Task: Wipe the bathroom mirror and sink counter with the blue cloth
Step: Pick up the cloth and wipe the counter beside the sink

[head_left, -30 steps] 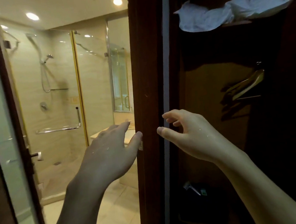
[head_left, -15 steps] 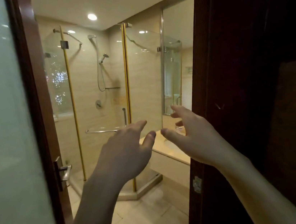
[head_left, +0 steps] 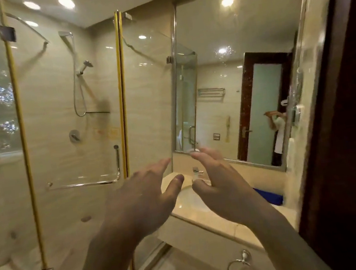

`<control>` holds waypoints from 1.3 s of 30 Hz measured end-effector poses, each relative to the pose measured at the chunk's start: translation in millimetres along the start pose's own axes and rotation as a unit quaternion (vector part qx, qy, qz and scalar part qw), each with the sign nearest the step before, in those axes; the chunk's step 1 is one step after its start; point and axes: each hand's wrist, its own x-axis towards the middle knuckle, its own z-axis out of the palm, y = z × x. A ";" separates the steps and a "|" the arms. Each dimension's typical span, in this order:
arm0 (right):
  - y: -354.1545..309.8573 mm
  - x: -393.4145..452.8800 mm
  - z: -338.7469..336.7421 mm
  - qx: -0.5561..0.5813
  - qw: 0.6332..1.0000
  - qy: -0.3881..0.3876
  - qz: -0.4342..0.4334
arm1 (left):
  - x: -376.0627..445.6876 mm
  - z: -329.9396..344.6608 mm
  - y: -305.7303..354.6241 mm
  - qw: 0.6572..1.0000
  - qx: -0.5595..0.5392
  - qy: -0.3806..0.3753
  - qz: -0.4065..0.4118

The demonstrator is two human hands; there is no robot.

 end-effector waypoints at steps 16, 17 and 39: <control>91.3 181.6 62.3 -0.025 0.974 0.131 0.182 | 230.9 78.1 -108.5 0.989 -0.102 -0.003 0.111; 103.6 185.7 67.7 -0.022 0.971 0.137 0.195 | 242.2 89.1 -110.8 0.987 -0.108 -0.011 0.117; 460.0 274.3 97.7 0.056 0.851 0.242 0.463 | 499.4 430.6 -50.3 0.935 -0.216 -0.224 0.169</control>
